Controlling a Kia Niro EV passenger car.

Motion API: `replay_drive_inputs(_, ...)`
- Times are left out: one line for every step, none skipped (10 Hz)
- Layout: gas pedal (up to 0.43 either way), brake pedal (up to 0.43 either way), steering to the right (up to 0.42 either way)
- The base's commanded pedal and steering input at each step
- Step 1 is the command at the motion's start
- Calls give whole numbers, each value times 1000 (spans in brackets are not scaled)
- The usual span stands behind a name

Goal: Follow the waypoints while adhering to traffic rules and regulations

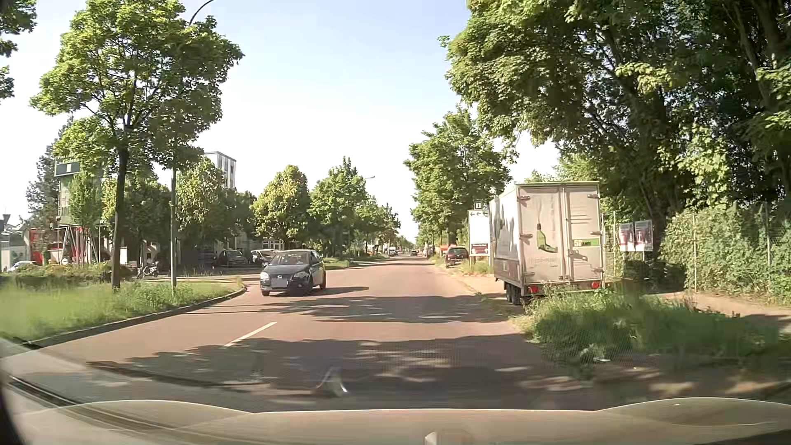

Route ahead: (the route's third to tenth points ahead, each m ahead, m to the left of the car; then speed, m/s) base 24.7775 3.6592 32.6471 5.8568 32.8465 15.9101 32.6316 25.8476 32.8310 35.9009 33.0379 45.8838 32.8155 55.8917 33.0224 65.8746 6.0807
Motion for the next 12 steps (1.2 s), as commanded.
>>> replay_drive_inputs(0, 0, -14)
replay_drive_inputs(0, 0, -11)
replay_drive_inputs(0, 0, -8)
replay_drive_inputs(0, 0, -5)
replay_drive_inputs(0, 0, -4)
replay_drive_inputs(0, 0, -5)
replay_drive_inputs(0, 0, -5)
replay_drive_inputs(0, 0, -5)
replay_drive_inputs(0, 0, -6)
replay_drive_inputs(0, 0, -7)
replay_drive_inputs(0, 0, -8)
replay_drive_inputs(0, 55, -9)
